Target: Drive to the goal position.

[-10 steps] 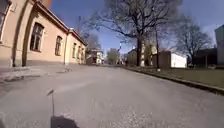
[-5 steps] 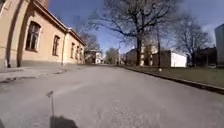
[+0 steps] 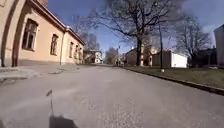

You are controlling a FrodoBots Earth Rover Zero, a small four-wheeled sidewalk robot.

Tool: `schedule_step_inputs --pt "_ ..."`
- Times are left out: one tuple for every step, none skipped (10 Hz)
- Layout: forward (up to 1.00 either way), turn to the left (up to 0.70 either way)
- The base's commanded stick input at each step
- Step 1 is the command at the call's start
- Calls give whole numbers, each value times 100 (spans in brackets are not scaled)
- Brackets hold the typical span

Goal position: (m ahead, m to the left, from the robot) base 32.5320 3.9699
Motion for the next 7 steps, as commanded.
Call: schedule_step_inputs --pt "85 0" --pt "85 0" --pt "85 0" --pt "85 0" --pt "85 0" --pt "85 0" --pt "85 0"
